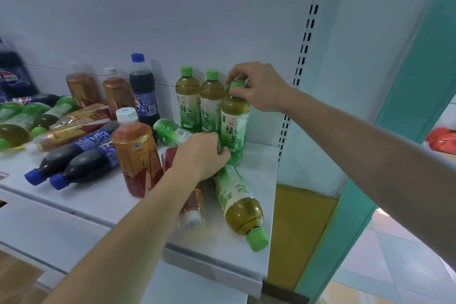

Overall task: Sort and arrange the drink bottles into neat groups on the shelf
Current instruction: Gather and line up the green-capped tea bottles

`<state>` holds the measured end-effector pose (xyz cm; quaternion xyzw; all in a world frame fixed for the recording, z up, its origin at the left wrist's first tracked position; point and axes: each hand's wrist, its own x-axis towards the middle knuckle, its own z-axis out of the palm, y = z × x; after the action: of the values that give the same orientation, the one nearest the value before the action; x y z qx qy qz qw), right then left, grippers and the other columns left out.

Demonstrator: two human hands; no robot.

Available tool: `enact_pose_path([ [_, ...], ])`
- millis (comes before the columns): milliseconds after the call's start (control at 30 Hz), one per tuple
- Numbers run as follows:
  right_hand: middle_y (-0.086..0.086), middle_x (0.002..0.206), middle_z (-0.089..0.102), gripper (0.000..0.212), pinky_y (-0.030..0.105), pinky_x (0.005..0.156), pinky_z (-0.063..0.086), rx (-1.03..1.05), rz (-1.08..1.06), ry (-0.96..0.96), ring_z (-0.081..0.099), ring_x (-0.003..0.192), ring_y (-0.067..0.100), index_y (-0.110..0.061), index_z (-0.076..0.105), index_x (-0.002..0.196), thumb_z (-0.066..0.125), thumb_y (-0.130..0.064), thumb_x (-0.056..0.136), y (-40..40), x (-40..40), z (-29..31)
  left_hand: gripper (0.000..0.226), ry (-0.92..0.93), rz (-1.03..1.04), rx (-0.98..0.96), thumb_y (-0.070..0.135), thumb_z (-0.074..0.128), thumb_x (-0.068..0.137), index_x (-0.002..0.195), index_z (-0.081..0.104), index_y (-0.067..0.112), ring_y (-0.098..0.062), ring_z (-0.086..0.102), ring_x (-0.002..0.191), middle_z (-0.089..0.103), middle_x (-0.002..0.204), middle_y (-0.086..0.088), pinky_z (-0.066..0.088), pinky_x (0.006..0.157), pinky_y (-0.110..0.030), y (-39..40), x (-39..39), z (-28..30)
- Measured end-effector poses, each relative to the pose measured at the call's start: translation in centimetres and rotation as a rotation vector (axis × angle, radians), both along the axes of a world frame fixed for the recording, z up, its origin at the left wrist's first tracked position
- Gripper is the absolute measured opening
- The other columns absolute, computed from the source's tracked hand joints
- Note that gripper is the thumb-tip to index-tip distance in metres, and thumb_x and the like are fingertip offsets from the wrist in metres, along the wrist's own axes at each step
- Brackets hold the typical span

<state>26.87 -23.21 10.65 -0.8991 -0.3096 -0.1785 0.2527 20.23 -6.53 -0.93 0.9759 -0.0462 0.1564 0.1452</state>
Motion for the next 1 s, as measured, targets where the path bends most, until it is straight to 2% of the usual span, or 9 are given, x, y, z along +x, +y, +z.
enact_pose_path([
  [167,-0.002,0.115,0.059,0.022,0.026,0.084,0.040,-0.018,-0.023,0.017,0.052,0.085,0.013,-0.026,0.067,0.117,0.068,-0.026,0.096,0.8,-0.1,-0.2,0.029,0.008,-0.011,-0.015,0.044,0.057,0.094,0.078,0.059,0.020,-0.019,0.059,0.074,0.063,0.076,0.002,0.052,0.068,-0.036,0.1,-0.1,0.2],
  [300,0.005,0.122,0.060,0.045,0.030,0.086,0.042,-0.008,-0.039,0.019,0.055,0.087,0.016,-0.023,0.051,0.136,0.069,-0.030,0.095,-0.5,-2.5,-0.8,0.033,0.053,-0.083,-0.028,0.041,0.059,0.095,0.081,0.069,0.013,-0.022,0.064,0.076,0.070,0.079,-0.003,0.056,0.073,-0.038,1.0,-0.4,1.1],
  [367,0.002,0.113,0.061,0.036,0.030,0.081,0.046,0.004,-0.056,0.030,0.056,0.084,0.014,-0.018,0.053,0.128,0.066,-0.032,0.097,-1.7,-5.0,-2.1,0.027,0.005,-0.121,-0.036,0.040,0.058,0.095,0.085,0.069,0.018,-0.018,0.064,0.078,0.069,0.083,0.001,0.057,0.076,-0.041,1.8,-1.4,1.2],
  [467,-0.001,0.103,0.063,0.030,0.030,0.078,0.053,-0.105,-0.024,0.206,0.062,0.086,0.014,-0.020,0.050,0.116,0.060,-0.043,0.099,-3.3,-9.1,-5.4,0.018,-0.044,-0.160,-0.039,0.039,0.057,0.095,0.094,0.068,0.024,-0.014,0.060,0.084,0.063,0.093,0.006,0.057,0.079,-0.039,2.8,-3.7,0.6],
  [600,-0.001,0.105,0.066,0.048,0.026,0.070,0.052,-0.236,-0.062,0.448,0.066,0.080,0.010,-0.023,0.045,0.113,0.056,-0.064,0.092,-3.9,-13.8,-8.6,0.024,-0.047,-0.201,-0.072,0.032,0.058,0.096,0.115,0.068,0.021,-0.016,0.056,0.105,0.058,0.114,0.002,0.048,0.095,-0.033,3.5,-6.0,-0.6],
  [733,-0.002,0.119,0.059,0.073,0.031,0.077,0.052,-0.235,-0.093,0.574,0.064,0.092,0.012,-0.031,0.036,0.120,0.075,-0.071,0.073,-3.6,-17.4,-10.7,0.028,-0.081,-0.211,-0.190,0.024,0.056,0.096,0.119,0.068,0.015,-0.016,0.054,0.110,0.060,0.121,-0.001,0.040,0.096,-0.026,3.9,-7.5,-1.0],
  [800,-0.002,0.120,0.054,0.078,0.032,0.078,0.047,-0.184,-0.146,0.490,0.057,0.098,0.015,-0.036,0.032,0.120,0.083,-0.064,0.067,-3.2,-18.9,-12.0,0.028,-0.048,-0.209,-0.201,0.023,0.055,0.096,0.118,0.069,0.014,-0.017,0.055,0.111,0.060,0.121,-0.001,0.041,0.097,-0.029,4.0,-8.1,-1.3],
  [867,-0.002,0.118,0.055,0.070,0.026,0.068,0.043,-0.099,-0.173,0.381,0.056,0.089,0.011,-0.038,0.033,0.118,0.084,-0.046,0.070,-2.8,-19.8,-13.1,0.031,-0.003,-0.218,-0.168,0.027,0.049,0.096,0.116,0.070,0.015,-0.020,0.054,0.116,0.060,0.121,0.000,0.042,0.107,-0.040,4.0,-8.6,-1.9],
  [1000,-0.006,0.114,0.060,0.052,0.026,0.073,0.046,0.106,-0.195,0.249,0.055,0.083,0.001,-0.032,0.052,0.115,0.081,-0.025,0.072,-2.9,-20.3,-11.8,0.050,-0.014,-0.257,-0.233,0.032,0.033,0.091,0.114,0.075,0.018,-0.021,0.040,0.142,0.060,0.135,0.002,0.026,0.120,-0.051,4.6,-9.2,-3.6],
])
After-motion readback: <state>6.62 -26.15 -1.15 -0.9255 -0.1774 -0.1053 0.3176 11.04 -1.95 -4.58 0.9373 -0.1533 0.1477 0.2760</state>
